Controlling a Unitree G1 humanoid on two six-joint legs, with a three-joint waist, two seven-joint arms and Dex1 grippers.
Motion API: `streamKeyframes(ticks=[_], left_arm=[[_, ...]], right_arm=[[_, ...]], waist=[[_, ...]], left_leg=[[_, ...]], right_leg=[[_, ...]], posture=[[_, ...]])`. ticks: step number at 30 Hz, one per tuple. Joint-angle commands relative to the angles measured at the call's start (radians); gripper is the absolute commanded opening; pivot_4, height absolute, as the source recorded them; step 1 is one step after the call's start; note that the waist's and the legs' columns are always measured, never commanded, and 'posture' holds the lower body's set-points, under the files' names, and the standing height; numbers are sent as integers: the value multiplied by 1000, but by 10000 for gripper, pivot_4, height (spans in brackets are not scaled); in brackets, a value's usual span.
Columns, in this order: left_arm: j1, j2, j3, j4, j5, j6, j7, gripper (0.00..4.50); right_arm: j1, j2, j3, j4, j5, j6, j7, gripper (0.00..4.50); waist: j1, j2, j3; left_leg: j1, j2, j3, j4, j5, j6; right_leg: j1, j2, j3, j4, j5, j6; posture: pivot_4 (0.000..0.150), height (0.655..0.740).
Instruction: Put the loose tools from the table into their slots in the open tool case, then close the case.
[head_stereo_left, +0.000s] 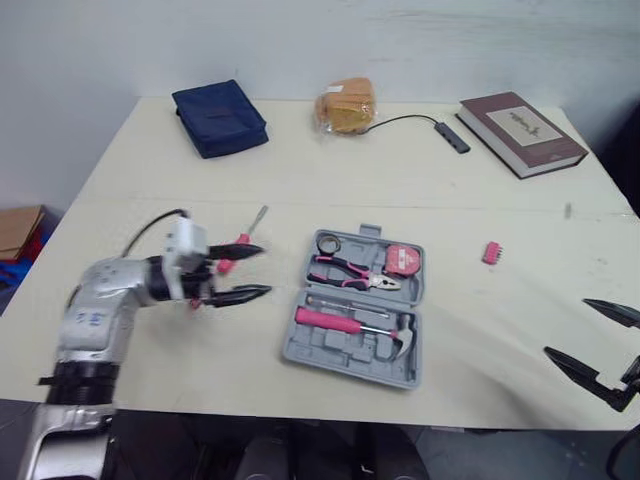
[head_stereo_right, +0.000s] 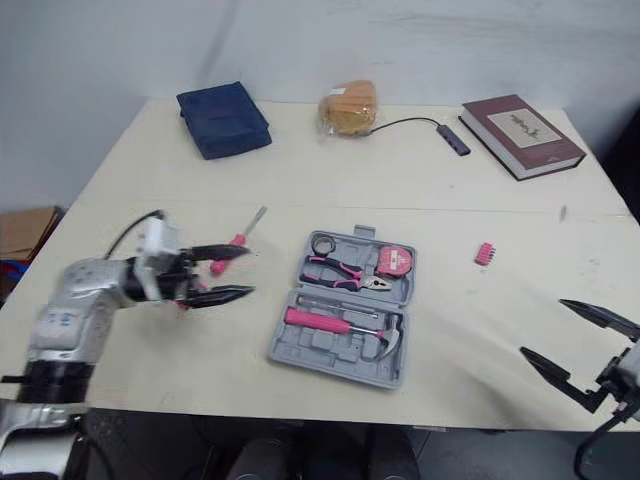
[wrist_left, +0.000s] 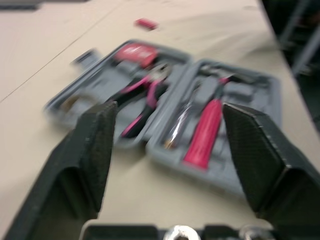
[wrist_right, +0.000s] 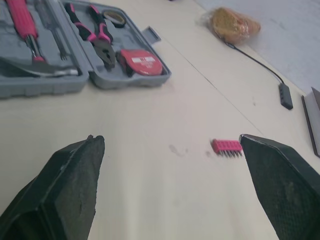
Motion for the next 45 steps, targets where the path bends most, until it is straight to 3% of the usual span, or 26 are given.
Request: streamKeyframes(ticks=[1,5,10,15,19,25,30,38,45], left_arm=[[63,72,178,39,-17,-17,66,44521],[220,163,440,275,26,-140,161,44521],[322,212,523,518,67,-284,201,44521],[370,202,517,531,56,-322,187,44521],[377,152,486,410,21,-287,188,44521],[416,113,408,167,-35,-146,140,44521],[405,87,321,13,-27,-85,170,44521],[302,26,160,27,47,-56,241,44521],[254,4,69,41,109,-15,307,44521]], right_arm=[[-22,-20,-62,158,-20,-88,-7,45000],[-42,-20,-75,341,-63,-194,-35,45000],[-93,-43,-58,527,-88,-279,-57,45000],[-131,-55,-40,604,-81,-326,-42,45000],[-204,-36,9,588,-46,-317,2,45000],[-246,-1,108,400,34,-239,85,45000],[-229,46,208,73,143,-58,70,45000],[-228,97,441,-337,148,127,39,45000],[-248,104,505,-408,115,177,15,45000]], waist=[[-5,0,1],[-12,3,2],[-17,3,3],[-11,3,3],[-14,4,3],[-18,5,4],[-17,6,4],[-9,5,4],[-9,4,4]], left_leg=[[0,0,0,-1,0,-1],[0,0,0,-3,0,-4],[3,0,3,-13,0,-8],[3,0,2,-15,-2,-10],[4,0,2,-15,-1,-11],[4,0,2,-16,1,-14],[4,0,3,-16,1,-15],[4,0,2,-15,2,-13],[2,-1,3,-15,6,-12]], right_leg=[[0,0,0,0,0,-1],[-1,-2,0,-2,0,-1],[-2,-2,0,-6,-1,-1],[-3,-2,0,-5,-1,-2],[-2,-2,0,-4,-1,-3],[-3,-2,0,-3,-1,-3],[-3,-2,0,-2,-1,-3],[-3,-1,-1,0,-1,-3],[-4,-1,-3,-1,-1,-3]], posture=[[1500,7400],[1500,7400],[1500,7400],[1500,7400],[1500,7400],[1500,7400],[1500,7400],[1500,7400],[1500,7400]])
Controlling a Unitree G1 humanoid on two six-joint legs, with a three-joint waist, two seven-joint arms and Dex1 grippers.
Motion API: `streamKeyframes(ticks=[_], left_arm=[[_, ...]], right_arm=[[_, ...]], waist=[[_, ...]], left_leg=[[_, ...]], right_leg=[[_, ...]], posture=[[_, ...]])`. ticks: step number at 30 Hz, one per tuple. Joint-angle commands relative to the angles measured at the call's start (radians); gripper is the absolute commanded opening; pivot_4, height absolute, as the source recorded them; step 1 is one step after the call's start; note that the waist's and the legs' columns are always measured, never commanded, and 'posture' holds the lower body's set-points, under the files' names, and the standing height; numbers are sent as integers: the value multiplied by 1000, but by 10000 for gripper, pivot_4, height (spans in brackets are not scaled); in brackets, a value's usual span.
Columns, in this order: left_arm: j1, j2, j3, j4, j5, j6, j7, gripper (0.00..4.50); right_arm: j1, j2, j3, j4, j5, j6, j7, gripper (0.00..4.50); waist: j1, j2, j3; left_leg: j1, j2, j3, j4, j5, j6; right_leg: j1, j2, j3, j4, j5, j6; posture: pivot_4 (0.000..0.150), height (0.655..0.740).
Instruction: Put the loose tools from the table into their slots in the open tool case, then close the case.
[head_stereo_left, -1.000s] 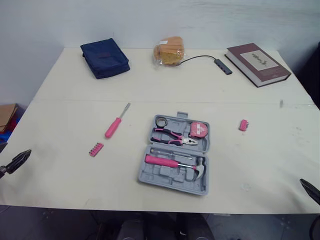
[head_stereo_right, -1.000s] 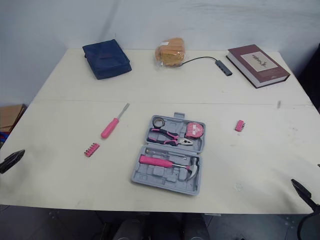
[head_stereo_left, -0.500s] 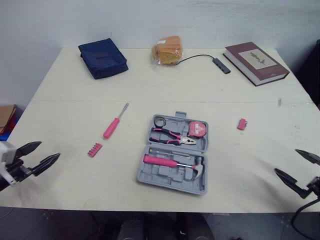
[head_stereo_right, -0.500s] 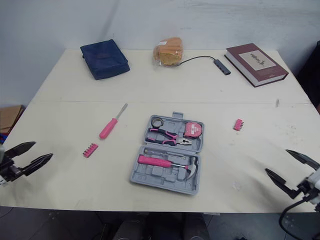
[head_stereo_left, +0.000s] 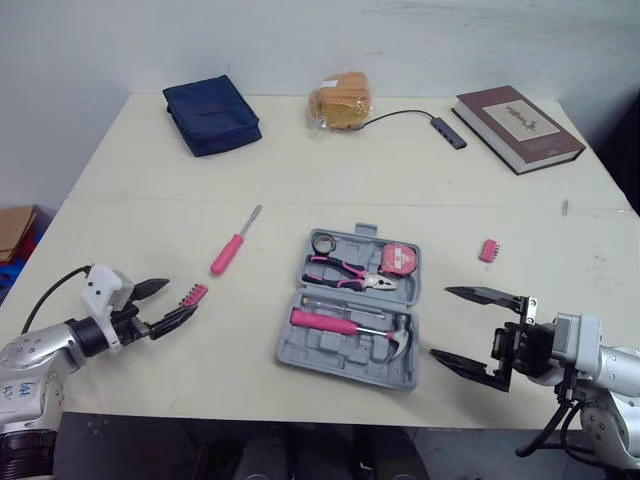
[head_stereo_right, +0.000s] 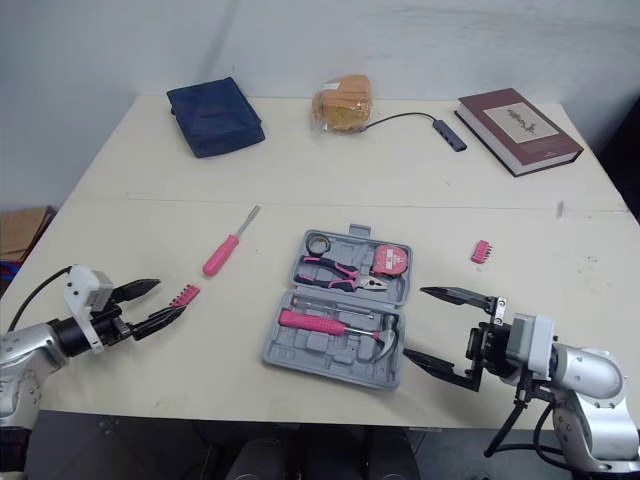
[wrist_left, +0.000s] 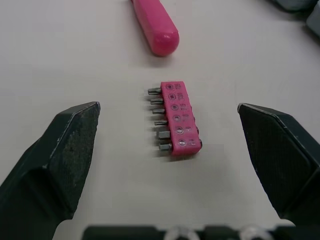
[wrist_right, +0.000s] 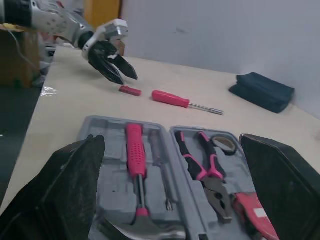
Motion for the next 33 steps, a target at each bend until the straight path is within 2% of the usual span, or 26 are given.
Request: streamKeyframes(ticks=[1,12,16,20,22,23,29,33], left_arm=[[-16,-4,-21,7,43,1,45,44521],[52,-37,-55,-20,82,13,81,44521],[64,-46,-65,-12,98,5,102,33403],[69,-55,-70,-2,99,2,112,18040],[70,-63,-72,0,97,-6,109,8468],[71,-67,-73,0,95,-11,106,6541],[50,-101,1,-73,-8,-146,24,6548],[3,-60,-18,-183,-61,-125,-51,6548]], right_arm=[[-9,2,2,-50,-12,11,-21,45000],[-30,2,9,-126,-43,62,-106,45000],[-37,1,6,-116,-45,62,-110,45000],[-46,1,5,-104,-48,57,-111,45000],[-49,2,4,-101,-49,56,-112,45000],[-52,2,4,-99,-50,56,-112,45000],[-49,2,5,-62,-64,37,-91,45000],[-52,-3,2,-62,-73,37,-88,45000]], waist=[[0,0,0],[-3,0,0],[-1,0,0],[-1,0,0],[-1,0,-1],[-1,0,-1],[-1,0,0],[3,-4,1]], left_leg=[[0,0,0,0,0,0],[1,0,1,0,0,0],[1,0,1,0,0,0],[1,0,1,0,0,0],[1,0,1,0,0,0],[1,0,1,0,0,0],[1,0,1,0,0,0],[-1,1,-1,0,1,0]], right_leg=[[0,0,0,0,0,0],[-1,0,0,1,0,0],[-1,0,2,1,0,0],[-1,0,1,1,0,0],[0,0,1,1,0,0],[0,0,1,1,0,0],[0,0,1,1,0,0],[-1,0,1,1,0,0]], posture=[[1500,7400],[1500,7400],[1500,7400],[1500,7400],[1500,7400],[1500,7400],[1500,7400],[1500,7400]])
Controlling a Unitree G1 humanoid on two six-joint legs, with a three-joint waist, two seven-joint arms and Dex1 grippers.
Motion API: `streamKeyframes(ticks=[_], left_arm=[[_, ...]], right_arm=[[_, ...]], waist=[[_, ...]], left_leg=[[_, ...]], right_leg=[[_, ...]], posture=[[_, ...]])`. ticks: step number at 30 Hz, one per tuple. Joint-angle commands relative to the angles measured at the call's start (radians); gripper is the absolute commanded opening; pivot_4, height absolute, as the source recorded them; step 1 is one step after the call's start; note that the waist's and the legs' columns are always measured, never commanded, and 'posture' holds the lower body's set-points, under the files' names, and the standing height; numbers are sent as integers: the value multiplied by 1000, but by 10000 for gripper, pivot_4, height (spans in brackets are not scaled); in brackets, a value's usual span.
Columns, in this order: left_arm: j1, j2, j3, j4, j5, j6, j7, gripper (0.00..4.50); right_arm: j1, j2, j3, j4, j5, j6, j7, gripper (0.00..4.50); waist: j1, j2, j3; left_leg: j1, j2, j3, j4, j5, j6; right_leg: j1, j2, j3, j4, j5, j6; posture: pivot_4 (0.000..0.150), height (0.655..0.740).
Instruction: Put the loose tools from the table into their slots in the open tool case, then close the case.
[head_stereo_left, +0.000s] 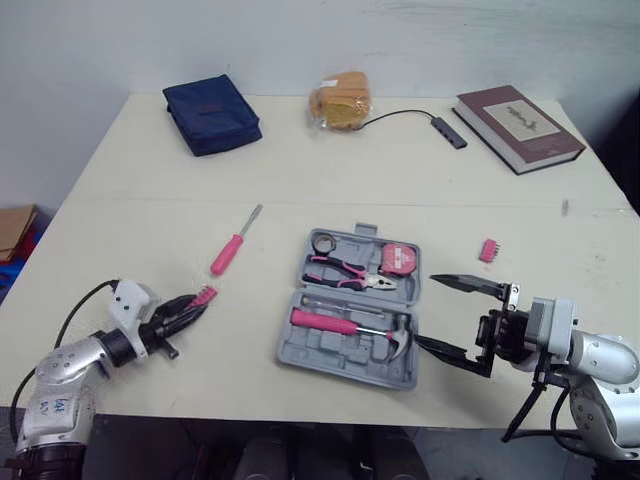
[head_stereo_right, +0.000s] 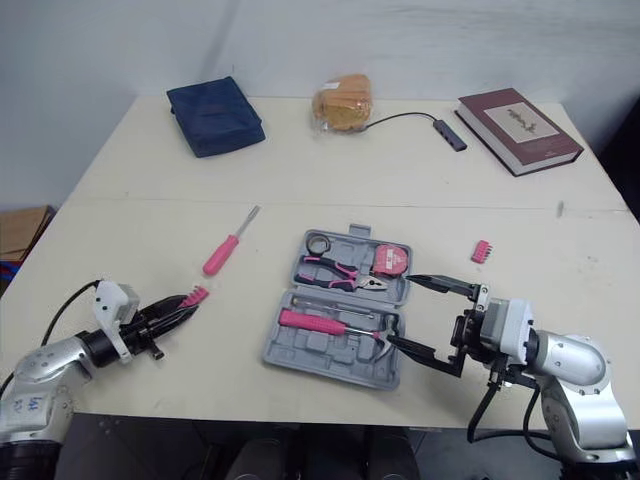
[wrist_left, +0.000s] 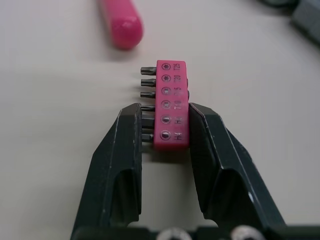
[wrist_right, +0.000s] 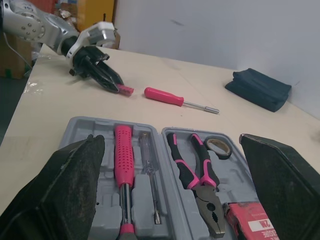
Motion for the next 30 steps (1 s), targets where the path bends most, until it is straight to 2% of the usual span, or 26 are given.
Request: streamKeyframes(ticks=[1,9,13,15,17,19,23,26,30], left_arm=[[-62,63,-13,-147,-53,11,-83,6548],[-187,178,-201,-313,-27,101,-224,6548],[-277,223,-331,-360,58,147,-245,6548],[-338,252,-413,-392,110,198,-266,6548],[-392,294,-475,-425,110,327,-299,6548],[-438,311,-519,-428,146,353,-310,6548],[-519,284,-601,-423,206,420,-292,6548],[-556,234,-628,-424,200,478,-280,6548],[-568,225,-656,-437,199,509,-296,6548]], right_arm=[[-2,-6,-29,-15,-8,-23,-3,45000],[1,-42,-30,-64,-13,21,-25,45000],[-4,-51,-25,-78,-11,45,-31,45000],[-4,-49,-21,-79,-15,48,-32,45000],[-7,-47,-17,-77,-22,47,-33,45000],[-7,-42,-13,-73,-29,39,-34,45000],[3,-30,-8,-57,-43,12,-26,45000],[11,-24,-8,-45,-49,-8,-20,45000],[19,-20,-11,-36,-53,-25,-16,45000]], waist=[[2,0,0],[-6,1,0],[-3,0,0],[-1,0,1],[0,-1,1],[0,-1,1],[1,-1,1],[4,-1,1],[-1,-1,2]], left_leg=[[0,0,0,0,0,0],[0,0,2,0,0,0],[0,0,2,0,1,0],[0,-1,3,0,1,0],[0,-1,3,1,1,1],[0,-1,3,1,1,1],[0,0,4,1,1,1],[0,1,4,1,1,1],[-1,2,4,2,1,1]], right_leg=[[0,0,0,0,0,0],[0,2,-1,0,0,0],[0,3,-3,0,0,0],[0,3,-3,0,0,0],[0,4,-3,1,1,1],[0,5,-3,0,1,1],[0,12,-2,0,1,1],[0,14,-1,0,1,1],[0,15,-1,2,1,1]], posture=[[1500,7400],[1500,7400],[1500,7400],[1500,7400],[1500,7400],[1500,7400],[1500,7400],[1500,7400],[1500,7400]])
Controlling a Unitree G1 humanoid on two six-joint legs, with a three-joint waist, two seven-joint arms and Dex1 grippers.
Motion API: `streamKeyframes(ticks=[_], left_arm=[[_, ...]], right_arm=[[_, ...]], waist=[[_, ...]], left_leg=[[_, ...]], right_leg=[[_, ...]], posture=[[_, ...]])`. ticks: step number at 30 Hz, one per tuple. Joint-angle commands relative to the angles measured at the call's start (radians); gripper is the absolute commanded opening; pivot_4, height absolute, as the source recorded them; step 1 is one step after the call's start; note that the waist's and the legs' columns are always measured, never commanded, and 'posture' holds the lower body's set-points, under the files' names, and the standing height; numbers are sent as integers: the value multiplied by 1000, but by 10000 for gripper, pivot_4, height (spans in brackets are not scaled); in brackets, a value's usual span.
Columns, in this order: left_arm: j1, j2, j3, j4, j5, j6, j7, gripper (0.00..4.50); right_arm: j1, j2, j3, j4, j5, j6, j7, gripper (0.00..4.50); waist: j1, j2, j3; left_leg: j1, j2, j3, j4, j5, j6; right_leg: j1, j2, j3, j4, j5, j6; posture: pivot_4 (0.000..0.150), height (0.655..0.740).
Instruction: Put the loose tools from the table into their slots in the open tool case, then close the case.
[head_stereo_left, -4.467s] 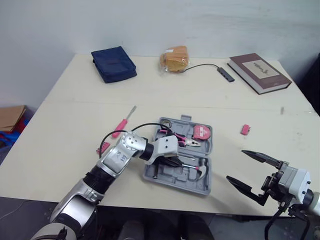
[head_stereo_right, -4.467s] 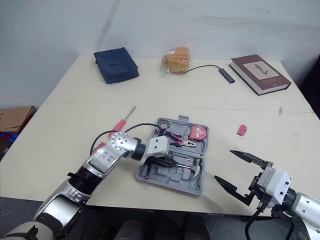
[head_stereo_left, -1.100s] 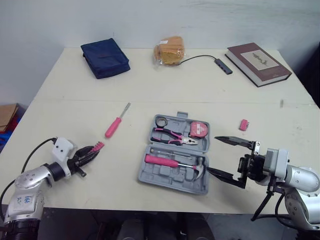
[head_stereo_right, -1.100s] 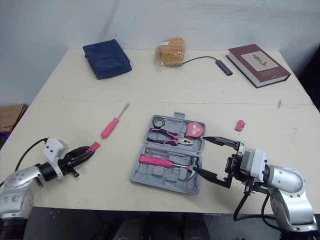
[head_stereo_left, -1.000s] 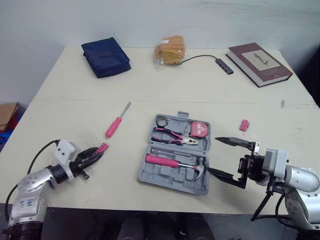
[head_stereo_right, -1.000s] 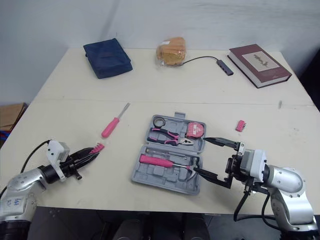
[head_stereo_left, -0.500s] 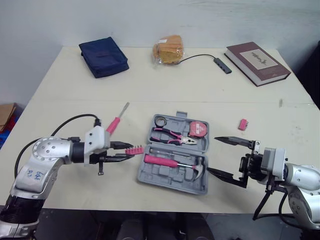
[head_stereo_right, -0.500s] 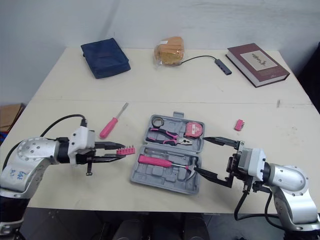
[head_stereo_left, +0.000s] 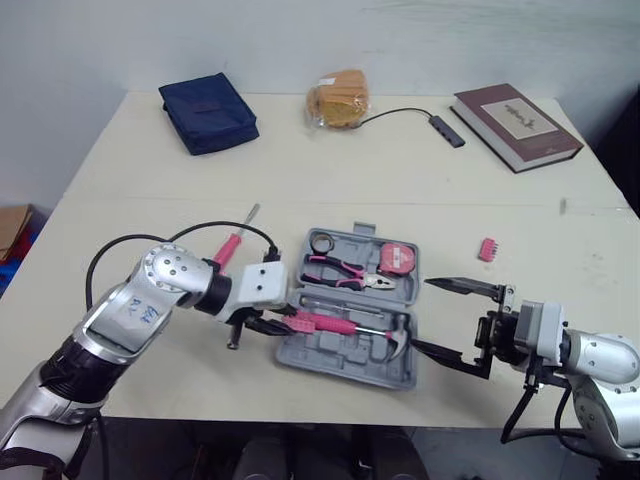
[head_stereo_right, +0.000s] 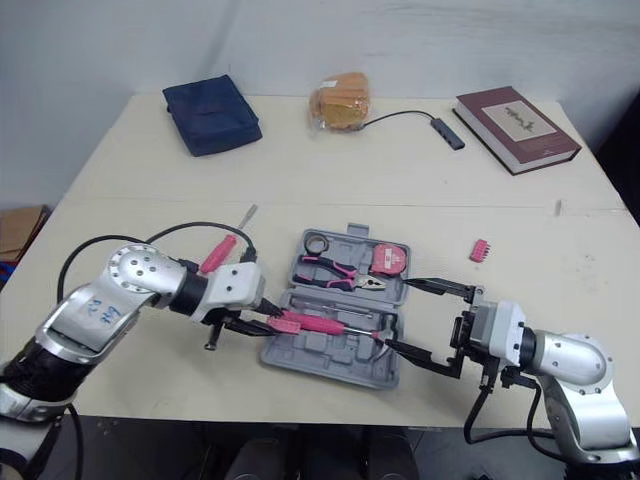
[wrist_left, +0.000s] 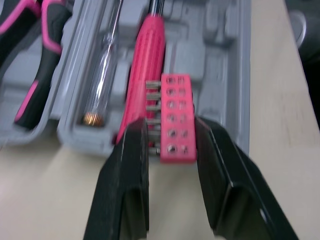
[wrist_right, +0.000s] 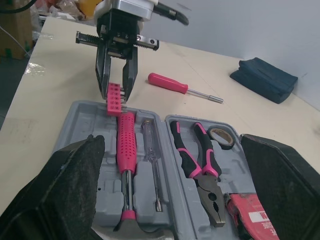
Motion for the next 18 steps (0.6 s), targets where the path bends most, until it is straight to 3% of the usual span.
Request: streamKeyframes(ticks=[1,18], left_arm=[[-15,4,-22,-45,5,27,-20,6548],[-35,-44,-125,-45,122,70,34,6548]], right_arm=[[19,8,-21,-3,-1,-41,7,45000],[64,10,-29,12,3,-101,10,45000]], waist=[[0,0,0],[16,-1,1]], left_leg=[[0,0,0,0,0,0],[-2,0,-2,10,-1,1]], right_leg=[[0,0,0,0,0,0],[0,-1,5,2,0,-1]], posture=[[1500,7400],[1500,7400]])
